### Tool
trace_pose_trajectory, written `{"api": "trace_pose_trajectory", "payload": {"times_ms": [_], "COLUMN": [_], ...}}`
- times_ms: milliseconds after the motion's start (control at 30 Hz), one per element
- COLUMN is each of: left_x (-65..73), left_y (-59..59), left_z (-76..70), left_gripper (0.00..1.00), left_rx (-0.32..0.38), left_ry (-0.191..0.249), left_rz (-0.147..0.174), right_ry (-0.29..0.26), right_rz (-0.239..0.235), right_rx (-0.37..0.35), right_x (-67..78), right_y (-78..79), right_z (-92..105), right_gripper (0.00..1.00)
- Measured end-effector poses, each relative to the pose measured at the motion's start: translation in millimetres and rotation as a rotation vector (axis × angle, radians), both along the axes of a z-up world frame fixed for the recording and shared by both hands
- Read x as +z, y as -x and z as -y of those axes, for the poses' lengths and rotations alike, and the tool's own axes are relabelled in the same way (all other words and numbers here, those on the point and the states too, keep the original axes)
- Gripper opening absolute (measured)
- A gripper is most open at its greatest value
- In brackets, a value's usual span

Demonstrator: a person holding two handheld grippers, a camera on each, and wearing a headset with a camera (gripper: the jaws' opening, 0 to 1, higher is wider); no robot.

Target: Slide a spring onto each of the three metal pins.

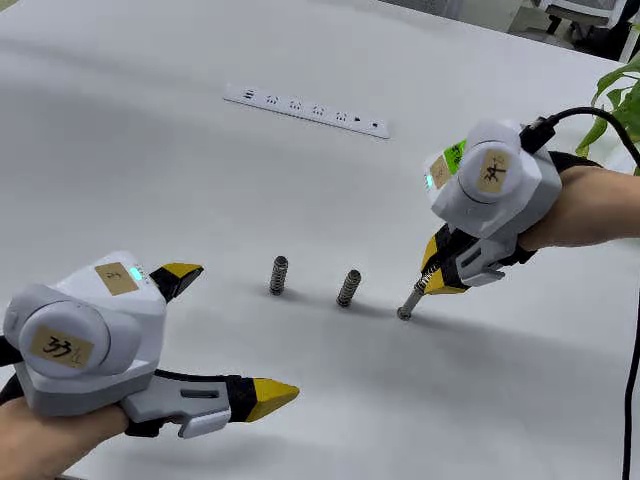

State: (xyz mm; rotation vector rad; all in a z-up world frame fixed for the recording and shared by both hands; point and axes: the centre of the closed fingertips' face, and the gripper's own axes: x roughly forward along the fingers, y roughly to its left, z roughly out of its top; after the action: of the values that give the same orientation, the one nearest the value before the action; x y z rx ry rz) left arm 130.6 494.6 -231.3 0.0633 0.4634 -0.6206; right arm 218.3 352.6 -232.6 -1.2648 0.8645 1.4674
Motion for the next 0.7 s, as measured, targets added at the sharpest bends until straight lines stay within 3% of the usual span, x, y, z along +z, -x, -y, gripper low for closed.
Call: {"api": "trace_pose_trajectory", "payload": {"times_ms": [700], "left_x": [-3.6], "left_y": [-1.8], "left_z": [-4.3], "left_gripper": [1.00], "left_rx": [0.009], "left_ry": [0.011], "left_rz": [-0.011], "right_ry": [0.086], "right_rz": [-0.032], "right_rx": [0.019], "right_x": [-39.3], "right_y": [-2.4], "right_z": [-0.1], "right_gripper": [0.13]}}
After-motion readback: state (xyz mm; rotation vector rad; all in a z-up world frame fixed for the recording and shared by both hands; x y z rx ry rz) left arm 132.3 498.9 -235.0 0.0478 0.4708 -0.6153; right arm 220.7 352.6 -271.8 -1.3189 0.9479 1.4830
